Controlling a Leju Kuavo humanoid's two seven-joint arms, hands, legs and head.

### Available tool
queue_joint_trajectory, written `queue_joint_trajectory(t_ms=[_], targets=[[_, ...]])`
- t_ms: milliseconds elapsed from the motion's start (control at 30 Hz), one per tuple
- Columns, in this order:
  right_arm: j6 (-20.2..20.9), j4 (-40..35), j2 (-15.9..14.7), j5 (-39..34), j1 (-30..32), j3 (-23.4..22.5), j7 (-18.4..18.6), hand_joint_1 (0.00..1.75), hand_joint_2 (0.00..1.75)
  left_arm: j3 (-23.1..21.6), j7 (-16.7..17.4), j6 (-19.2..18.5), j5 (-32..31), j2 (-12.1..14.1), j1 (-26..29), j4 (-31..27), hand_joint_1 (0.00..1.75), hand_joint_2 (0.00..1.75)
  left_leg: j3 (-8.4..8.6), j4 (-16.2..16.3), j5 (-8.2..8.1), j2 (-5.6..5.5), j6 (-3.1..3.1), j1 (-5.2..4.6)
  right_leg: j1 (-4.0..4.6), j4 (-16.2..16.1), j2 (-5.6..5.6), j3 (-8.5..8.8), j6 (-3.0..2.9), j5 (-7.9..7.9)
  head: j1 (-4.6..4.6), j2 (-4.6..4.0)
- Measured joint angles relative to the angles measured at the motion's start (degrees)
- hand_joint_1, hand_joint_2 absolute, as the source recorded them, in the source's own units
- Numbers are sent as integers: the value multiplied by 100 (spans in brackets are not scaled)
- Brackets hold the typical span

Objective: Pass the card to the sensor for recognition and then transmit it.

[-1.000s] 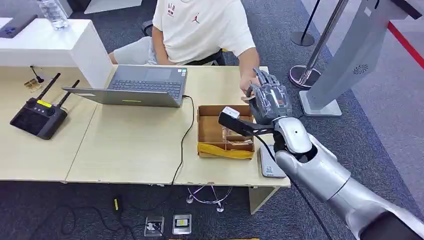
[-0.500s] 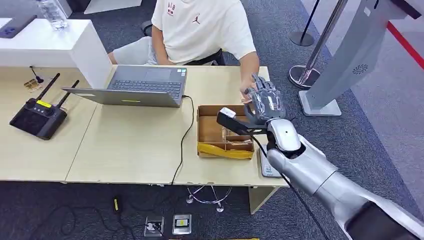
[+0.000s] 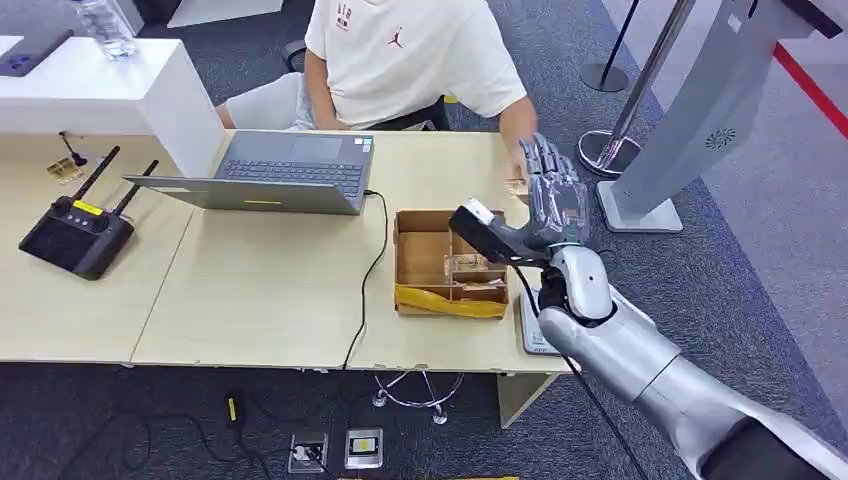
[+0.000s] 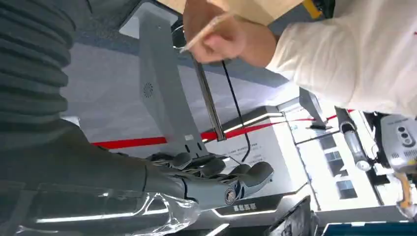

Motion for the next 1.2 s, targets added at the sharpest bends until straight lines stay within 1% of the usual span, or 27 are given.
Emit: queue_joint_trajectory(t_ms=[100, 200, 300, 367, 400, 500, 600, 700, 833, 933, 1067, 1200], targets=[[-89, -404, -184, 11, 239, -201, 44, 0, 175, 0, -44, 0, 9, 0, 21, 0, 0, 175, 1, 0, 0, 0, 0, 0, 0, -1, 0, 0, 0, 0, 0, 0], [-26, -882, -448, -100, 529, -428, 4, 0, 175, 2, -96, 0, 28, 0, 38, 2, 0, 175, 2, 1, -1, 0, 0, 0, -1, -2, 0, 0, 0, 0, 0, 0], [62, -1277, -632, -230, 827, -612, -77, 0, 175, 2, -131, 0, 55, 0, 55, 2, 0, 175, 0, 0, -3, 3, 0, -1, -1, -2, 0, -3, 0, 0, -2, 0], [160, -1486, -719, -429, 969, -710, -193, 0, 175, 2, -138, 0, 63, 0, 59, 4, 0, 175, 2, 0, -3, 5, 0, 0, 0, -2, 2, -2, 0, 0, -2, 0], [254, -1680, -813, -653, 1104, -823, -341, 0, 175, 2, -148, 0, 74, -2, 60, 4, 0, 175, 5, 0, -3, 1, 0, 1, 1, -3, 0, 0, 0, 0, 0, 0], [431, -2165, -1016, -1066, 1662, -1110, -625, 0, 175, 4, -164, 0, 127, 0, 99, 4, 0, 175, -6, 0, -3, -11, 0, 1, 1, -2, -12, 1, 0, -1, 0, 0], [598, -2374, -1106, -1137, 1951, -1263, -719, 0, 175, 2, -173, 0, 171, 2, 114, 7, 0, 175, -3, 0, -5, 15, -3, 1, 1, -2, 9, -7, -4, 2, -2, 0], [809, -2518, -1178, -1029, 2289, -1386, -726, 0, 175, 4, -190, 0, 190, 2, 111, 7, 0, 175, -4, 0, -5, 2, -2, 1, 1, -3, -1, -4, -4, 2, 2, 0], [1069, -2600, -1180, -754, 2583, -1425, -706, 0, 175, 4, -208, 0, 205, 2, 119, 7, 0, 175, -6, -1, -5, 6, -2, 1, 1, -2, 1, -5, -4, 2, 0, 0], [1268, -2598, -1147, -185, 2710, -1394, -601, 0, 175, 4, -208, 0, 166, 0, 112, 7, 0, 175, -7, -1, -4, 5, -2, 2, 1, -2, 1, -5, -4, 2, 0, 0], [1364, -2570, -1021, 273, 2777, -1318, -477, 0, 175, 4, -186, 0, 96, -2, 85, 7, 0, 175, -8, -1, -4, 5, -2, 2, 2, -1, 1, -5, -4, 2, 0, 0], [1395, -2498, -826, 510, 2783, -1239, -494, 0, 175, 4, -125, 0, 44, -2, 59, 7, 0, 175, -8, -2, -4, 5, -2, 2, 2, 0, 1, -5, -4, 2, 0, 0]])
